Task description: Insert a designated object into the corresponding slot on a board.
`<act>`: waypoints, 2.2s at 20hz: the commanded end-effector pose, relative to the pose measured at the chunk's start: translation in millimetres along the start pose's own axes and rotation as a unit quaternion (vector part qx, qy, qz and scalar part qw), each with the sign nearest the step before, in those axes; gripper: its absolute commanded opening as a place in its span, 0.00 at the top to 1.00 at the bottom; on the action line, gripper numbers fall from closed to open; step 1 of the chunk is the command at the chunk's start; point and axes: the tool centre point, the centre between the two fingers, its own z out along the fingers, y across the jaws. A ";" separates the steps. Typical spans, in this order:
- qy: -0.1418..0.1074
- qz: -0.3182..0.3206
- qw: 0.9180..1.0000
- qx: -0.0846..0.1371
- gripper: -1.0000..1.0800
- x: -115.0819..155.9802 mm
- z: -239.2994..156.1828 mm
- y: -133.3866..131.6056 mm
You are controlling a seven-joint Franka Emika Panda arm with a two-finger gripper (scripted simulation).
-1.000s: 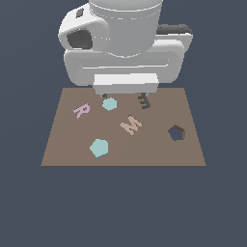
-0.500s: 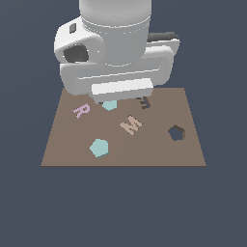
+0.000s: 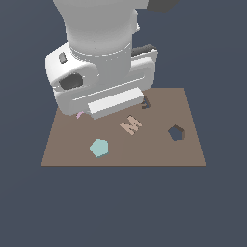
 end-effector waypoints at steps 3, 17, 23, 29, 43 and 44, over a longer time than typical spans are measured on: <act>-0.002 -0.076 0.997 0.003 0.04 2.8 15.4 14.2; -0.011 -0.313 0.950 0.012 0.04 26.6 65.1 53.3; -0.013 -0.383 0.924 0.014 0.04 37.7 80.4 61.8; -0.015 -0.428 0.903 0.015 0.04 46.1 90.6 66.2; -0.016 -0.450 0.893 0.016 0.04 50.5 102.1 67.4; -0.016 -0.451 0.892 0.016 0.04 50.5 105.7 67.3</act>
